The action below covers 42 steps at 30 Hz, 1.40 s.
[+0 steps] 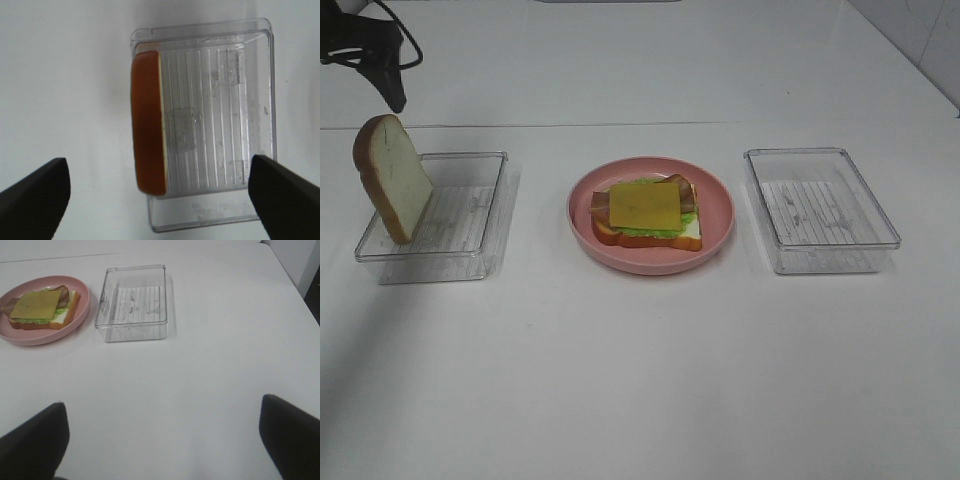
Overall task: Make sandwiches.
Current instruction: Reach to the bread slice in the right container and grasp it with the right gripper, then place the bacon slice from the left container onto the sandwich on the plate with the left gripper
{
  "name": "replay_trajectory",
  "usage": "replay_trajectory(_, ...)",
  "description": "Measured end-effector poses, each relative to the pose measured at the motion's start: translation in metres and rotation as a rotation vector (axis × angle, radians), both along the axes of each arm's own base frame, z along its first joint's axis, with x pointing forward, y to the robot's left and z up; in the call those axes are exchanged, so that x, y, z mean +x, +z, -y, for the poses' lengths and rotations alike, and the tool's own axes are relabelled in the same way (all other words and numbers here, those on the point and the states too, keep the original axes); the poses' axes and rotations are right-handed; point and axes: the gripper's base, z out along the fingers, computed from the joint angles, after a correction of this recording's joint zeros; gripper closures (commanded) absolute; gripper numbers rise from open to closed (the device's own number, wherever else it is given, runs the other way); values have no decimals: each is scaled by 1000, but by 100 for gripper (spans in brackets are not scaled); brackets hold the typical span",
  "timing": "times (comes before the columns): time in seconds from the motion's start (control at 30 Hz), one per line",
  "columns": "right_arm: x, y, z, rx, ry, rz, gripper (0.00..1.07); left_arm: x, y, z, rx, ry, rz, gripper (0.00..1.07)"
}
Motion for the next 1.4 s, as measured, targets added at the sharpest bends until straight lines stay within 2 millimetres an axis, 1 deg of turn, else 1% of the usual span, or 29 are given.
replay_trajectory(0.03,0,0,0,0,0,0,9,4,-5,3,1,-6,-4,18)
replay_trajectory(0.07,0,0,0,0,0,0,9,10,-16,6,-2,2,-20,18)
replay_trajectory(0.1,0,0,0,0,0,0,9,10,-16,6,-2,2,-20,18)
replay_trajectory(0.17,0,0,0,0,0,0,9,17,-28,8,-5,12,-36,18)
replay_trajectory(0.2,0,0,0,0,0,0,9,17,-28,8,-5,12,-36,18)
replay_trajectory(0.27,0,0,0,0,0,0,9,21,-42,7,8,17,-64,18)
replay_trajectory(0.3,0,0,0,0,0,0,9,21,-42,7,8,17,-64,18)
replay_trajectory(0.33,0,0,0,0,0,0,9,23,-51,6,20,19,-83,18)
replay_trajectory(0.37,0,0,0,0,0,0,9,23,-55,5,26,18,-91,18)
replay_trajectory(0.4,0,0,0,0,0,0,9,23,-55,5,26,18,-91,18)
replay_trajectory(0.43,0,0,0,0,0,0,9,25,-63,5,33,17,-107,18)
replay_trajectory(0.5,0,0,0,0,0,0,9,25,-66,5,36,17,-113,18)
replay_trajectory(0.53,0,0,0,0,0,0,9,26,-72,5,38,15,-126,19)
replay_trajectory(0.6,0,0,0,0,0,0,9,26,-74,5,38,15,-130,20)
replay_trajectory(0.67,0,0,0,0,0,0,9,27,-80,5,40,11,-142,25)
replay_trajectory(0.7,0,0,0,0,0,0,9,27,-80,5,40,11,-142,25)
replay_trajectory(0.73,0,0,0,0,0,0,9,28,-82,5,43,1,-146,35)
replay_trajectory(0.77,0,0,0,0,0,0,9,28,-82,5,43,1,-146,35)
replay_trajectory(0.8,0,0,0,0,0,0,9,28,-83,4,47,-10,-146,57)
replay_trajectory(0.83,0,0,0,0,0,0,9,28,-83,4,47,-11,-146,71)
replay_trajectory(0.87,0,0,0,0,0,0,9,28,-83,4,47,-11,-146,71)
replay_trajectory(0.9,0,0,0,0,0,0,9,28,-83,4,50,-11,-146,96)
replay_trajectory(0.93,0,0,0,0,0,0,9,28,-83,4,57,-12,-145,106)
replay_trajectory(1.4,0,0,0,0,0,0,9,28,-83,4,56,19,-148,107)
